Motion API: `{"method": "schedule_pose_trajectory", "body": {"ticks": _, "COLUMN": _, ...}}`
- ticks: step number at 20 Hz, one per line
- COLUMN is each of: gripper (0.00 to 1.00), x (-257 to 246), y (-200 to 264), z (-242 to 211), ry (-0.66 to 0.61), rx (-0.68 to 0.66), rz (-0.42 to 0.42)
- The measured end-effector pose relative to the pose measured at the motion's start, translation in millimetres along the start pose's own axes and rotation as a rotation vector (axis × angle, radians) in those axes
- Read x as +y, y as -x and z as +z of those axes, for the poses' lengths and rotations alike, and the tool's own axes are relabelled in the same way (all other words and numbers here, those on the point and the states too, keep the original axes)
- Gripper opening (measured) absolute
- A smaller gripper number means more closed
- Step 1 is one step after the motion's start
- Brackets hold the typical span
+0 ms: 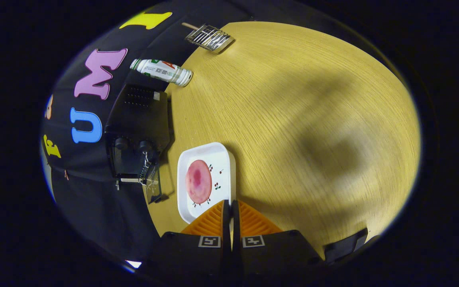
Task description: Open the toaster oven, put the food inside, and close the toaster oven door.
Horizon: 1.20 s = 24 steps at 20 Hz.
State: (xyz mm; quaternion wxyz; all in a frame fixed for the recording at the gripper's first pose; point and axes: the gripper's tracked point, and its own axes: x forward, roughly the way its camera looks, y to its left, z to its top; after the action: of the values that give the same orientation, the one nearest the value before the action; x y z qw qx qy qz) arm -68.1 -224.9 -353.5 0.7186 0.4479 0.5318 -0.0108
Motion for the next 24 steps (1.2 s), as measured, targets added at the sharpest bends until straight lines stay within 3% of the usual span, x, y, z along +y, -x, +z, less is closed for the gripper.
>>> {"method": "schedule_pose_trajectory", "body": {"ticks": 12, "gripper": 0.05, "x": 84, "y": 38, "z": -40, "ry": -0.126, "rx": -0.036, "rz": 0.166}}
{"method": "schedule_pose_trajectory", "body": {"ticks": 24, "gripper": 0.05, "x": 188, "y": 3, "z": -126, "ry": -0.152, "rx": -0.110, "rz": 0.269}}
